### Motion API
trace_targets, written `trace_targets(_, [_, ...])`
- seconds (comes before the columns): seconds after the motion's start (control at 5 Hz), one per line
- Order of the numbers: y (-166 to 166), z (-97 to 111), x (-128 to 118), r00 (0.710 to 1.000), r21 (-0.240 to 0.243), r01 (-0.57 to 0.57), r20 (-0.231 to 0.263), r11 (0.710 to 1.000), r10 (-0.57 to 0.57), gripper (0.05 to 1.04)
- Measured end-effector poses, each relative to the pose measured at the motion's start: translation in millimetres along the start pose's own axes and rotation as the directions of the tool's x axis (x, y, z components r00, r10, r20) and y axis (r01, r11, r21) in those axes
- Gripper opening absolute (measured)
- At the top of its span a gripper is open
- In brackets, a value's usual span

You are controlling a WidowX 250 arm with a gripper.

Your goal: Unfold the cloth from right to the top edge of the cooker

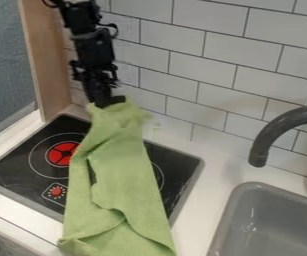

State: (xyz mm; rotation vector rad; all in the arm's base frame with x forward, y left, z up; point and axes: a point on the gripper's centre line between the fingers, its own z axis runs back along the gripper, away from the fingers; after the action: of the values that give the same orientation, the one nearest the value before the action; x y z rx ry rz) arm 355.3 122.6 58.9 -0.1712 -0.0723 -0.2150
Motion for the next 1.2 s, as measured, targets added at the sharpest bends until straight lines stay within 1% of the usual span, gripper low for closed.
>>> trace_targets(0.2, [24.7, 3.0, -2.6, 0.999, 0.073, -0.029, 0.046, 0.997, 0.026, 0.051])
trace_targets(0.4, [38.3, -3.2, -1.1, 0.996, 0.152, -0.019, 0.091, 0.988, 0.005, 0.051])
trace_targets(0.6, [51.3, -5.3, 0.4, 0.995, 0.224, -0.016, 0.102, 0.974, -0.007, 0.051])
trace_targets(0.8, [60.7, -28.8, -5.3, 0.999, 0.239, -0.01, 0.054, 0.971, -0.003, 0.051])
trace_targets(1.0, [61.9, -28.3, -2.9, 0.998, 0.247, -0.004, 0.067, 0.969, -0.013, 0.073])
trace_targets(1.2, [65.7, -27.6, -2.2, 0.997, 0.27, -0.023, 0.077, 0.963, 0.002, 0.222])
